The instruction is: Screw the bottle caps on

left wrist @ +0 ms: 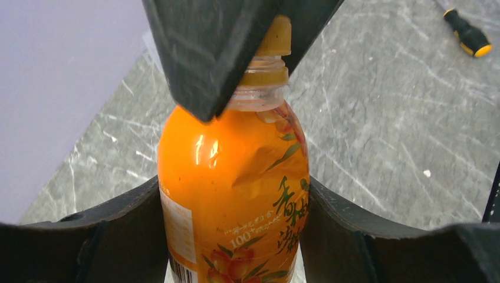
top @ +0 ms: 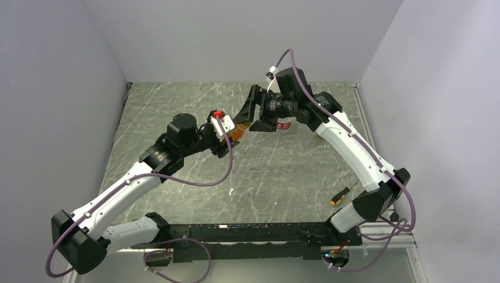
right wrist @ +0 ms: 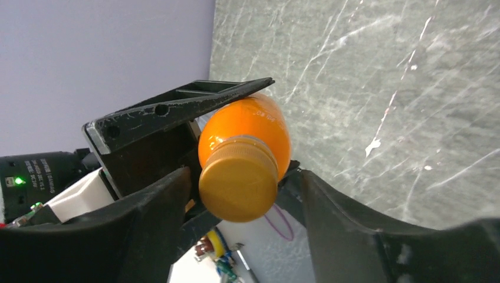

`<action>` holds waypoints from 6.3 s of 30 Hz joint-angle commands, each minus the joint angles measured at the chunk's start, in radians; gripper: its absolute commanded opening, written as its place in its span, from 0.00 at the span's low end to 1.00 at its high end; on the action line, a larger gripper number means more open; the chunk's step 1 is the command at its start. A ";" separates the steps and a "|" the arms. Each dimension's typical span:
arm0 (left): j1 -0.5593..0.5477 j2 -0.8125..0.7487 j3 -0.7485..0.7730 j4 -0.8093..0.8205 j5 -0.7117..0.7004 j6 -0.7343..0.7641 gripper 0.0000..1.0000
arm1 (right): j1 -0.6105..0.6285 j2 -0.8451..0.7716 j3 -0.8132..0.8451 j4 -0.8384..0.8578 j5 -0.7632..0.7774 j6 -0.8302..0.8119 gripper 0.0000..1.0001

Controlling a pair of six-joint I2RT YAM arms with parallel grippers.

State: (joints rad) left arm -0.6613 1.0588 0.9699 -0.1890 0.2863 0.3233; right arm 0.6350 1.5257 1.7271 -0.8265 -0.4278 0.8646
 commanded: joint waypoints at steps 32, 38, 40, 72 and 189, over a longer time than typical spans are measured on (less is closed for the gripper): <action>0.089 0.072 0.061 -0.040 0.951 -0.282 0.00 | 0.026 -0.315 -0.117 0.010 -0.332 -0.855 0.84; 0.089 0.072 0.054 -0.025 0.956 -0.293 0.00 | 0.055 -0.282 -0.093 0.012 -0.310 -0.868 0.80; 0.089 0.072 0.057 -0.031 0.954 -0.289 0.00 | 0.068 -0.271 -0.087 0.005 -0.296 -0.871 0.78; 0.089 -0.034 0.052 0.159 0.430 -0.220 0.00 | 0.107 -0.133 -0.050 -0.051 -0.096 -0.452 0.17; 0.026 0.091 0.165 -0.229 0.887 -0.128 0.00 | 0.114 -0.343 -0.071 -0.077 -0.070 -0.664 0.78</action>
State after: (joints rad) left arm -0.6411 1.1240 1.0660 -0.3874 0.9344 0.2142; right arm 0.7414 1.1980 1.7149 -0.8635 -0.3508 0.3519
